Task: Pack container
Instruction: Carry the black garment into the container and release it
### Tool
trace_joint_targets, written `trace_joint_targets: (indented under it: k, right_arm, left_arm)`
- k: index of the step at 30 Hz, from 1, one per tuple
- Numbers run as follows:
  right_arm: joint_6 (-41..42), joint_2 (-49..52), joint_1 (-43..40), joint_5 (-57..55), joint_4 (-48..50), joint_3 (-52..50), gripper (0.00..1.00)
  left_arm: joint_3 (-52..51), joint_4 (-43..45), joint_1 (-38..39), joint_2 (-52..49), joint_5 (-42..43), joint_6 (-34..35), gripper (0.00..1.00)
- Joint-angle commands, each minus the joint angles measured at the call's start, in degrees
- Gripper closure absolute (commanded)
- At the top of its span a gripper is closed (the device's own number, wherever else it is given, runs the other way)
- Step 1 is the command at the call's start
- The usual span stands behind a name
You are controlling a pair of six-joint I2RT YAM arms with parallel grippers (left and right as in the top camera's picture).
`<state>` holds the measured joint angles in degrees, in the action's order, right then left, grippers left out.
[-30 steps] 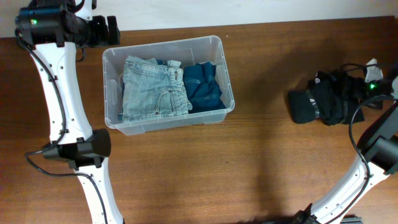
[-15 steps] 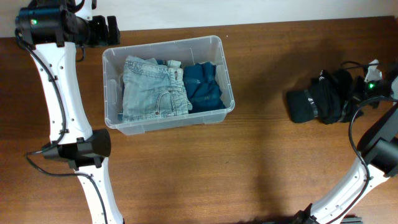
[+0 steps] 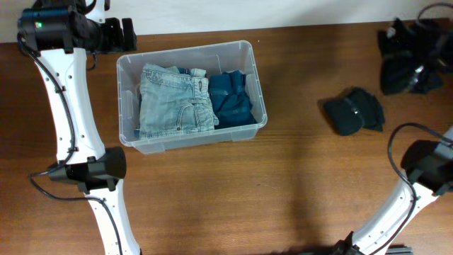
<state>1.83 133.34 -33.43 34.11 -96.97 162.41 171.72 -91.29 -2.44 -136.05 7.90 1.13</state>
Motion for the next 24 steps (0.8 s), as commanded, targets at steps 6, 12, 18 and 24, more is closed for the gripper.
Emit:
trace_joint_targets:
  k: [6, 12, 18, 24]
  right_arm:
    - [11.93, -1.25, 25.31, 7.67, 3.61, 2.14, 0.96]
    - [23.1, -0.85, 41.72, -1.99, 7.32, 2.12, 0.96]
    - [39.56, -0.72, 54.31, -24.13, 7.87, 2.01, 0.96]
    - [45.88, 1.6, 60.92, -31.15, 10.29, -0.68, 0.96]
  left_arm:
    - [0.72, -0.07, -0.09, 1.49, -0.44, -0.7, 0.01]
    - [0.72, -0.07, -0.09, 1.51, -0.44, -0.7, 0.01]
    - [0.72, -0.07, -0.09, 1.49, -0.44, -0.7, 0.01]
    - [0.72, -0.07, -0.09, 1.51, -0.44, -0.7, 0.01]
